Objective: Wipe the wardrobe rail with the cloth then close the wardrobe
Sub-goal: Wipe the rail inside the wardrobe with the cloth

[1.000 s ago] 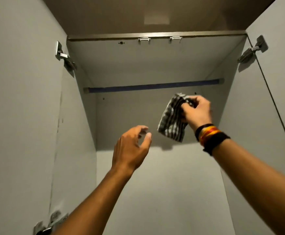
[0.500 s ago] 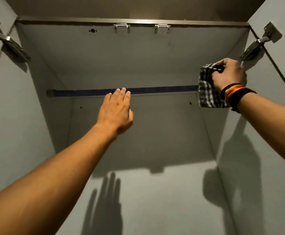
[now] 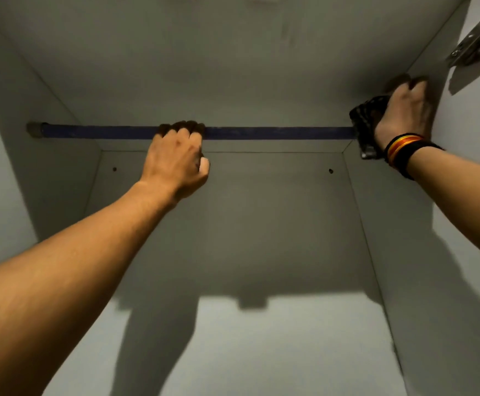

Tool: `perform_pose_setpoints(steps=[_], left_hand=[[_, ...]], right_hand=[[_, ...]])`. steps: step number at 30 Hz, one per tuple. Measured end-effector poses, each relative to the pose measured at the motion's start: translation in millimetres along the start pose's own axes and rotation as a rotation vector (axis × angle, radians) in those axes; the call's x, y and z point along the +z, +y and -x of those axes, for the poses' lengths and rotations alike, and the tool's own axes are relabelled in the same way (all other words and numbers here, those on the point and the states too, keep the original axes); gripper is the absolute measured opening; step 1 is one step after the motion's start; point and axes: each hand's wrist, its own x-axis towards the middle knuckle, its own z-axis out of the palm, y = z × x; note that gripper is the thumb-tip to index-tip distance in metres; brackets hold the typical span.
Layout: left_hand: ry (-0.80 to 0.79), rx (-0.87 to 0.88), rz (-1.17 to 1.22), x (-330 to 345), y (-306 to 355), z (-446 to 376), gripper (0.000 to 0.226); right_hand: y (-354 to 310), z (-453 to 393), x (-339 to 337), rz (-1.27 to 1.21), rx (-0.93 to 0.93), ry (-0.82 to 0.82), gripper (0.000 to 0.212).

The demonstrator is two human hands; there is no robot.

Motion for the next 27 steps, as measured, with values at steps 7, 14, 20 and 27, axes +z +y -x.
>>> perform_pose_setpoints(steps=[7, 14, 20, 27], left_hand=[[0.092, 0.017, 0.083, 8, -6, -5, 0.044], [0.045, 0.059, 0.09, 3, -14, -9, 0.041], [-0.025, 0.093, 0.134, -15, -25, -21, 0.036], [0.29, 0.096, 0.362, -21, -17, -24, 0.042]], right_hand=[[42, 30, 11, 0.45, -0.331, -0.159, 0.032], [8, 32, 5, 0.525, -0.229, -0.178, 0.05], [-113, 85, 20, 0.184, -0.583, -0.13, 0.059], [-225, 129, 42, -0.042, -0.635, -0.132, 0.022]])
